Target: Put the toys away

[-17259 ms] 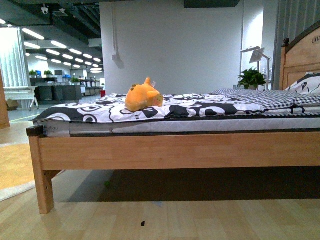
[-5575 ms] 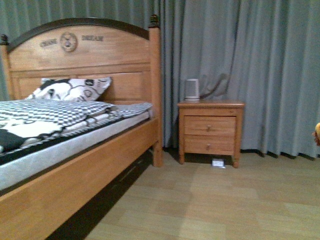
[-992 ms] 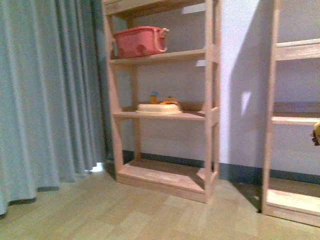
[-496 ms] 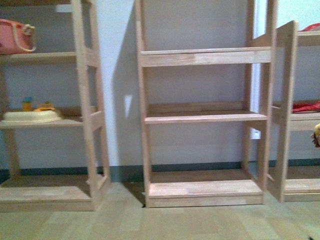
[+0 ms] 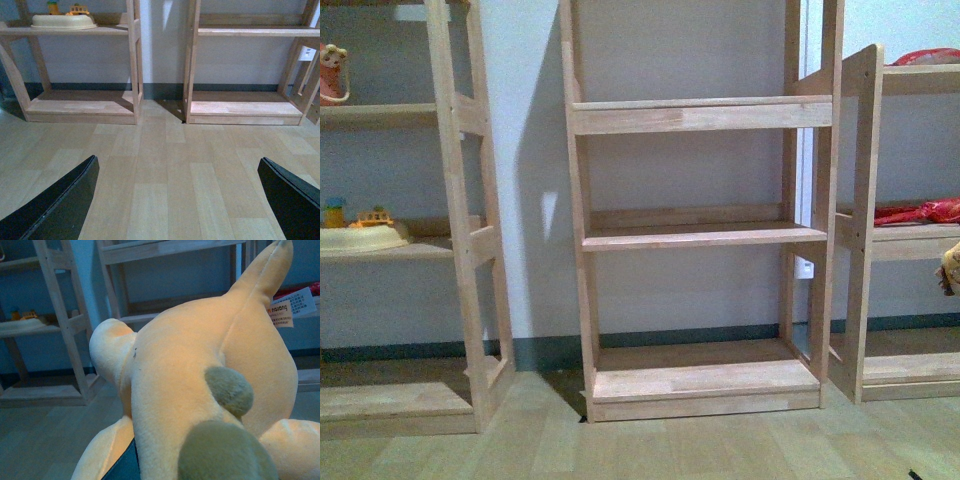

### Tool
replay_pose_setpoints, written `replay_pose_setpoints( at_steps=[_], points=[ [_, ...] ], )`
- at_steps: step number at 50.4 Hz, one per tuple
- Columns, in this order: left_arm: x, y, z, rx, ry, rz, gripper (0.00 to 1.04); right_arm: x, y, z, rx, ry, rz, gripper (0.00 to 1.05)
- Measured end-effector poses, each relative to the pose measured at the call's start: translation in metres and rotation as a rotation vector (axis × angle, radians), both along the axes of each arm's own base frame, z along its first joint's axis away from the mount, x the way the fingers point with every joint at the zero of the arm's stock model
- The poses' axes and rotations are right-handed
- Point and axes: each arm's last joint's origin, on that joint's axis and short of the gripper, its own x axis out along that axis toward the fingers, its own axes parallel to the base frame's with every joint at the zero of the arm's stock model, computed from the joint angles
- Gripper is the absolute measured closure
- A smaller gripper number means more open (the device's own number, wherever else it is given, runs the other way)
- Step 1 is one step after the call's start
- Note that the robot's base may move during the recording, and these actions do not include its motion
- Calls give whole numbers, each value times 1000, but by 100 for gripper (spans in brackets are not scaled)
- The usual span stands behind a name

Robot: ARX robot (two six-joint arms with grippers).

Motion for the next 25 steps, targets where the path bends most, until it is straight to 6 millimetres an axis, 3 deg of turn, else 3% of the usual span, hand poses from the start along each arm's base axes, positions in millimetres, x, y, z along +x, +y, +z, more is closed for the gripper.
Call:
replay_pose_setpoints(
  at_steps=[25],
  points=[
    [0,0,0,0,0,0,6,0,0,0,1,0,-3,85]
  ],
)
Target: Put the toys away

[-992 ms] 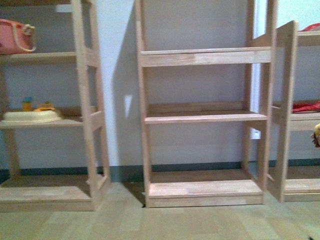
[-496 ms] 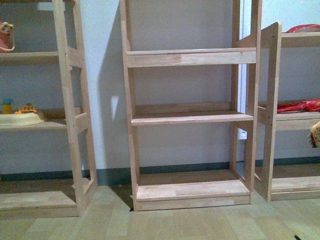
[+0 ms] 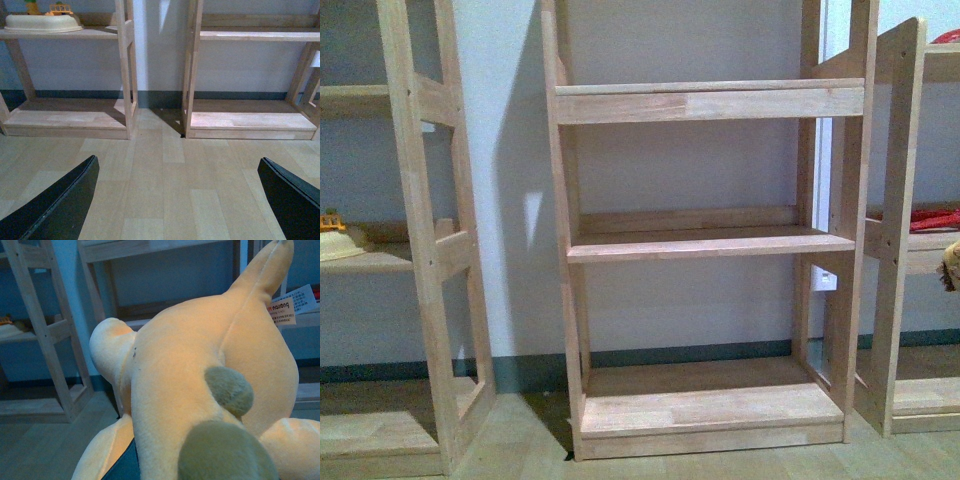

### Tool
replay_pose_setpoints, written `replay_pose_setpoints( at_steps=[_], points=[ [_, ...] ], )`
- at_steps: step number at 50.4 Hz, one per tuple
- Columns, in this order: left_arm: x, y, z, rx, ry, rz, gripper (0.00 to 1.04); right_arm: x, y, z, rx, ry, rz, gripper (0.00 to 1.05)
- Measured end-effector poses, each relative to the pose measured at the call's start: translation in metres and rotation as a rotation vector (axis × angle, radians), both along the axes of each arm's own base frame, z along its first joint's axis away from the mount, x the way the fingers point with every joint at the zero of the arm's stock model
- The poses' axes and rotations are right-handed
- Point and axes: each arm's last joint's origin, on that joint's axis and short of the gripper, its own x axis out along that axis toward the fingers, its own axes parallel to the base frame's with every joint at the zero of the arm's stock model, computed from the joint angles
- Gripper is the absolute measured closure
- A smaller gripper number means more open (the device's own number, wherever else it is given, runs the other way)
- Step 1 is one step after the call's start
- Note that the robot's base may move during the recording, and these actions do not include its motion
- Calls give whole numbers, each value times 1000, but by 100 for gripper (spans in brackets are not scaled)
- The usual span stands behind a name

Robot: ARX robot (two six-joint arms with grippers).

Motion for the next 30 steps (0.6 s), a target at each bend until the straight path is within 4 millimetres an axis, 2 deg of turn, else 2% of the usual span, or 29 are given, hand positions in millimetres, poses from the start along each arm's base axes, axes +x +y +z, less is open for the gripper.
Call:
replay_pose_setpoints(
  at_steps=[30],
  points=[
    [0,0,0,0,0,3,6,0,0,0,-1,0,7,85]
  ],
)
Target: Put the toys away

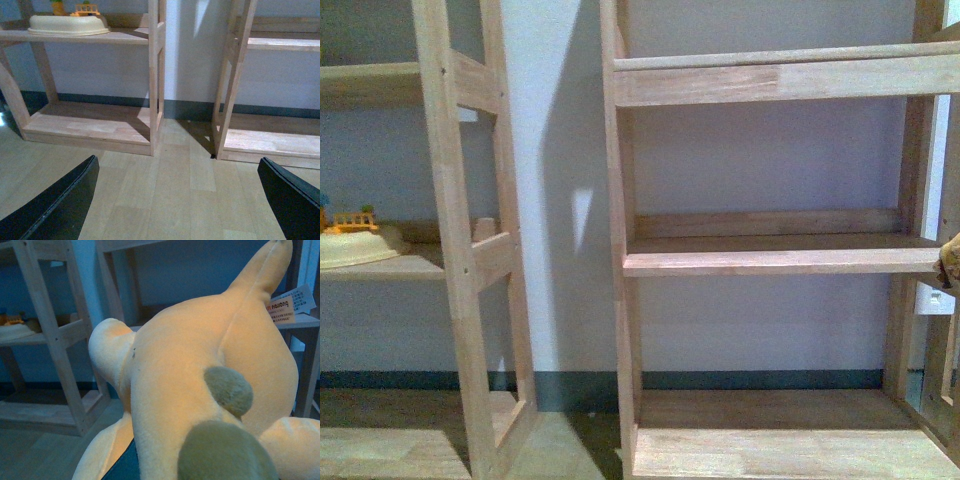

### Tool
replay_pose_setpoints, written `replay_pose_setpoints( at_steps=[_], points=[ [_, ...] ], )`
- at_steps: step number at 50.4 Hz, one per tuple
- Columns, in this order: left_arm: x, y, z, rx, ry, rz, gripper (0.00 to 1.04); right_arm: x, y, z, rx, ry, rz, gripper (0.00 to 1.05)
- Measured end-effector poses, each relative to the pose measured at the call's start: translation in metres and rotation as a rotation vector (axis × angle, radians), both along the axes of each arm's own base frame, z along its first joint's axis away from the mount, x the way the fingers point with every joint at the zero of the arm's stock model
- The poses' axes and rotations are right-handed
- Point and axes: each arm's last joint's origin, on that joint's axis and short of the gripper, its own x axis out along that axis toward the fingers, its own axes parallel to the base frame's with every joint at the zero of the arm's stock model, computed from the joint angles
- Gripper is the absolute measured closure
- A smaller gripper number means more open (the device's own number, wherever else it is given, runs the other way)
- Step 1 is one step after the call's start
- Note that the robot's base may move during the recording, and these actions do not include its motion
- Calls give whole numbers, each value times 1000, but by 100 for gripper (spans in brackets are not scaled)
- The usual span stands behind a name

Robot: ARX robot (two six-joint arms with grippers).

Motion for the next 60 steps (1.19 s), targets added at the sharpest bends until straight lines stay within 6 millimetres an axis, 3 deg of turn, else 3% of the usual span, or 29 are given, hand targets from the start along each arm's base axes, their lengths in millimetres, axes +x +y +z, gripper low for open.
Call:
replay_pose_setpoints(
  at_steps=[60],
  points=[
    [0,0,0,0,0,-2,6,0,0,0,1,1,-7,85]
  ],
)
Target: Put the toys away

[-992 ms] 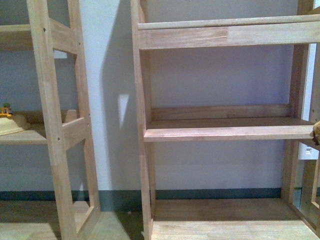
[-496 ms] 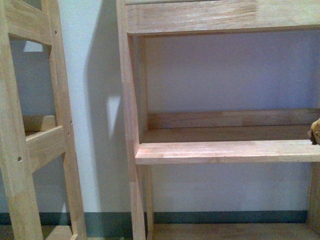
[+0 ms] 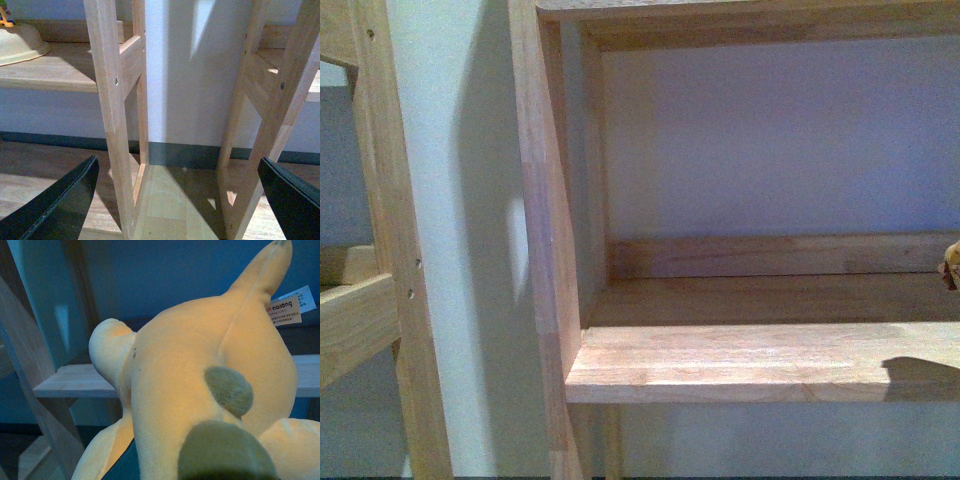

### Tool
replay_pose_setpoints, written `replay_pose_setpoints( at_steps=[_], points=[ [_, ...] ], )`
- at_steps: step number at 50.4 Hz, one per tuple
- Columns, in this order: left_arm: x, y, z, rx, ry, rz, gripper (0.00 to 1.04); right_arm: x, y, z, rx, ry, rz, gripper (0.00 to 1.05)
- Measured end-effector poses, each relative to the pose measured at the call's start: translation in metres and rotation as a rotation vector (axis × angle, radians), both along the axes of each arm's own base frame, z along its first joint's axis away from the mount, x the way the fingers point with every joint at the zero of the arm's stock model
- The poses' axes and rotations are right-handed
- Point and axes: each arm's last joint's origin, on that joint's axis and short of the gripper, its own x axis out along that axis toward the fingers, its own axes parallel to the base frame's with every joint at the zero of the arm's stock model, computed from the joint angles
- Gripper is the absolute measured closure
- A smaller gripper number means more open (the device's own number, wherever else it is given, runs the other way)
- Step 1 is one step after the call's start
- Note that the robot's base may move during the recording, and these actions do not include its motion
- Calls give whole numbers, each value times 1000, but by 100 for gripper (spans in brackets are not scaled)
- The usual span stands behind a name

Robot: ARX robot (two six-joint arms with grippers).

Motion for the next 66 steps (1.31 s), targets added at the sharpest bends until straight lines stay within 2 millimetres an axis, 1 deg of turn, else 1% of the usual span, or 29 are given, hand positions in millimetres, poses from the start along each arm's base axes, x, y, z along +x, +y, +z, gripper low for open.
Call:
replay_pose_setpoints(
  at_steps=[9,12,15,17,20,22,25,27,29,30,36,38,43,48,54,66],
  points=[
    [0,0,0,0,0,0,6,0,0,0,-2,4,-2,85],
    [0,0,0,0,0,0,6,1,-1,3,-44,109,-17,85],
    [0,0,0,0,0,0,6,3,-2,12,-56,145,-32,85],
    [0,0,0,0,0,0,6,4,-3,25,-61,133,-41,85],
    [0,0,0,0,0,0,6,3,-3,39,-68,102,-40,85],
    [0,0,0,0,0,0,6,3,-3,55,-69,64,-40,85],
    [0,0,0,0,0,0,6,1,-2,72,-73,24,-37,85],
    [0,0,0,0,0,0,6,1,-1,92,-82,-20,-32,85],
    [0,0,0,0,0,0,6,1,0,104,-90,-46,-26,85],
    [0,0,0,0,0,0,6,1,1,116,-98,-70,-22,85],
    [0,0,0,0,0,0,6,4,6,162,-136,-152,-10,85],
    [0,0,0,0,0,0,6,6,8,175,-151,-181,-11,85],
    [0,0,0,0,0,0,6,15,10,214,-174,-275,-15,85],
    [0,0,0,0,0,0,6,23,13,239,-183,-318,-24,85],
    [0,0,0,0,0,0,6,37,22,268,-200,-353,-20,85],
    [0,0,0,0,0,0,6,68,40,307,-236,-378,8,85]
  ],
)
